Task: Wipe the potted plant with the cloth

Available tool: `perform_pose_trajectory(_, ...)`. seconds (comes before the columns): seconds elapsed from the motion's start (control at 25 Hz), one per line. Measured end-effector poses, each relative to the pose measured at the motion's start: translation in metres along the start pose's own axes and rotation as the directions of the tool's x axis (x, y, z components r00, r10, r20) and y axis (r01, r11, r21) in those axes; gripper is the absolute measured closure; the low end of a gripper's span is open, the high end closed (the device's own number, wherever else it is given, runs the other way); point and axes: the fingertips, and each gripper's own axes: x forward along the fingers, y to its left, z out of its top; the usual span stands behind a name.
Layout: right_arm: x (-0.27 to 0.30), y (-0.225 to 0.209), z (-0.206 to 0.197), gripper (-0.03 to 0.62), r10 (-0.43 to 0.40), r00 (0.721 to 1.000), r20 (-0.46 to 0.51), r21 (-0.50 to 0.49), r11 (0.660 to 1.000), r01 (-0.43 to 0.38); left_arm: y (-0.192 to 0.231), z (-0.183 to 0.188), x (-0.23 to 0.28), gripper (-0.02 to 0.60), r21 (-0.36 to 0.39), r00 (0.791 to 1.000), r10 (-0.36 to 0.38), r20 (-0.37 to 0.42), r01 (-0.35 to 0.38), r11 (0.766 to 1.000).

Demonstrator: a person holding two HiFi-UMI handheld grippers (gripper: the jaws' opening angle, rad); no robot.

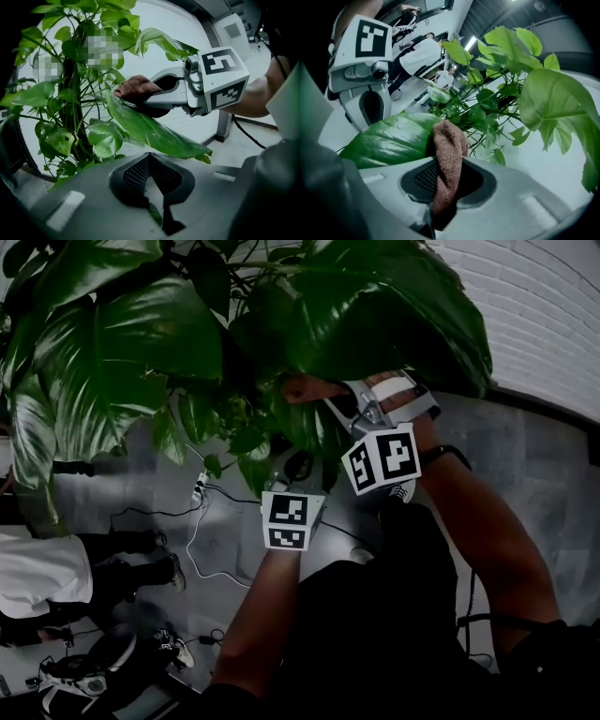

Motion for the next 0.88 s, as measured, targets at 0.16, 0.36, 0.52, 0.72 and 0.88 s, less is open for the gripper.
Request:
perform_pose_trajectory(0.16,0.000,0.006,-0.009,0.531,0.016,1.000,-0.009,0.035,0.999,-0.016,0.001,0.002,0.000,0.565,0.003,1.000,0.001,0.006,-0.001,1.000)
perform_pose_trajectory(0.36,0.002,0.013,-0.023,0.530,0.044,0.999,-0.018,0.085,0.995,-0.043,-0.003,0.000,0.000,0.565,0.010,1.000,-0.005,0.002,0.005,1.000)
perform_pose_trajectory(0.52,0.001,0.023,-0.036,0.531,0.075,0.996,-0.040,0.120,0.990,-0.069,-0.006,-0.002,0.001,0.565,0.015,1.000,-0.010,-0.002,0.010,1.000)
perform_pose_trajectory(0.72,-0.001,0.039,-0.047,0.530,0.116,0.992,-0.057,0.133,0.985,-0.107,-0.009,-0.003,0.001,0.565,0.012,1.000,-0.013,-0.005,0.013,1.000)
perform_pose_trajectory(0.88,-0.004,0.051,-0.054,0.531,0.144,0.988,-0.059,0.167,0.977,-0.132,-0.009,-0.005,-0.001,0.565,0.002,1.000,-0.009,-0.007,0.009,1.000)
